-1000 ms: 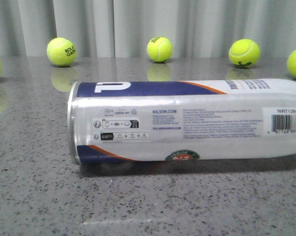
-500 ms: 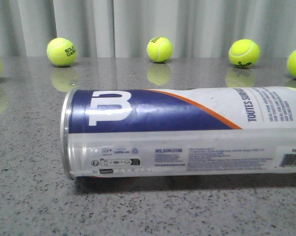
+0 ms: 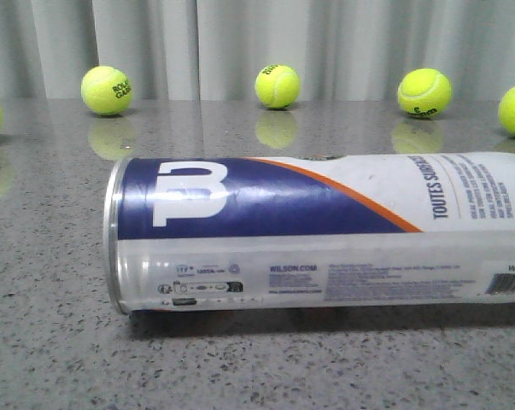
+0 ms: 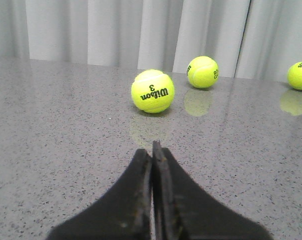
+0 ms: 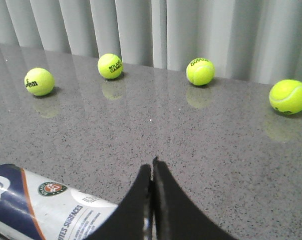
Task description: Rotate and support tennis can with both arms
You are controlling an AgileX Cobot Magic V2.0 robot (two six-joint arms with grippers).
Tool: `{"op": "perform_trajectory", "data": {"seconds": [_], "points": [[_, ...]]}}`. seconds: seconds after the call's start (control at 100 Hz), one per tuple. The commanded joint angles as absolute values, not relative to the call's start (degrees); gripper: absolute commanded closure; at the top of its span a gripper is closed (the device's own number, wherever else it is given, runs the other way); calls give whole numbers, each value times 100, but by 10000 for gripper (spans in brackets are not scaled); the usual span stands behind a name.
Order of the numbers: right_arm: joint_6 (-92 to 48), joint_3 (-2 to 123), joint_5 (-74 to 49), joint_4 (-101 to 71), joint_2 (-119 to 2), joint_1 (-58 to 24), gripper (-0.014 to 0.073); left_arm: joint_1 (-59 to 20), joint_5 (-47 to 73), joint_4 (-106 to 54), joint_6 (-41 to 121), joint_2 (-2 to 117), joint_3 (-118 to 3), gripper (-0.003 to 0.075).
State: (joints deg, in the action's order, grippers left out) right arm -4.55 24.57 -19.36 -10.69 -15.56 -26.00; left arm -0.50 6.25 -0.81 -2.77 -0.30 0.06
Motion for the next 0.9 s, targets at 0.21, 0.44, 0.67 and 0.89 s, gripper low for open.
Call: {"op": "perform_trajectory", "data": {"seconds": [0.21, 0.44, 0.67, 0.89], "points": [[-439, 2296, -1658, -1036, -932, -2561, 652, -43, 0, -100, -278, -226, 185, 739], [-439, 2292, -1900, -1036, -932, -2561, 652, -43, 590, -100, -278, -99, -348, 739], [-439, 2292, -1900, -1036, -932, -2561, 652, -43, 2018, -72, -278, 620, -1407, 739], [-439, 2292, -1900, -1036, -932, -2561, 652, -64, 2962, -290, -278, 1841, -2229, 739]]}}
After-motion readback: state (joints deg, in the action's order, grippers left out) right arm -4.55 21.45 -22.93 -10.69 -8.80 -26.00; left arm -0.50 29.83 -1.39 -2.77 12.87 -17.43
